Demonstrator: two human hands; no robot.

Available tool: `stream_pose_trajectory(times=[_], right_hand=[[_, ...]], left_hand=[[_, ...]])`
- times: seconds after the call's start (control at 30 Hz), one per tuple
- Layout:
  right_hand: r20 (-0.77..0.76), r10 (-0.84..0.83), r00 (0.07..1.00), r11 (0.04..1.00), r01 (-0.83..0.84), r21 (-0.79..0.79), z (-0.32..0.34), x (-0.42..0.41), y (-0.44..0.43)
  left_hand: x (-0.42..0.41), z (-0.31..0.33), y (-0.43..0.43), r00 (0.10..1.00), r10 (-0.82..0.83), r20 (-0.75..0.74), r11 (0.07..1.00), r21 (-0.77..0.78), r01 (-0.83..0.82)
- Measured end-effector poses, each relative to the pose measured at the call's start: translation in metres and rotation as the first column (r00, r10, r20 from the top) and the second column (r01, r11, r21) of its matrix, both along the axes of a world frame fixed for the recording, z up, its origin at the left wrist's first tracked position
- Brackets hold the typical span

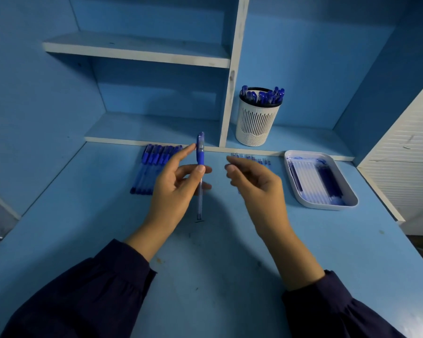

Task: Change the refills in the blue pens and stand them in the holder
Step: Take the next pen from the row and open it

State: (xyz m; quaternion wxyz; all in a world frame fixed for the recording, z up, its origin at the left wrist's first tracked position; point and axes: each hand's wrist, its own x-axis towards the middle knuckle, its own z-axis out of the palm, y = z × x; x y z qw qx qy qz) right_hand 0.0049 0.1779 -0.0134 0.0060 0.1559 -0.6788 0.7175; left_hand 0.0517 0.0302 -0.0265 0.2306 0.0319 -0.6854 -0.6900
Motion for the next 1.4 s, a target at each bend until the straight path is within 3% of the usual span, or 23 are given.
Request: stream_pose_trajectory(times=[0.47, 0.87, 1.4], right_hand=[[-0.004, -0.001, 1.000, 0.996, 0.001, -0.085, 0.000, -0.010, 0.007], [0.004, -0.007, 1.000, 0.985, 0.008, -0.172, -0.004, -0.002, -0.001], [-0.020, -0.010, 1.000, 0.952, 0.003, -0.306, -0.005, -0.005, -0.006]], left_hand=[[0.002, -0.012, 0.009, 0.991, -0.113, 0.073, 0.957, -0.260, 0.128], [-0.001, -0.006, 0.010, 0.992, -0.122, 0.039, 0.983, -0.130, 0.126], [0.001, -0.011, 0.006, 0.970, -0.241, 0.028, 0.953, -0.182, 0.242]])
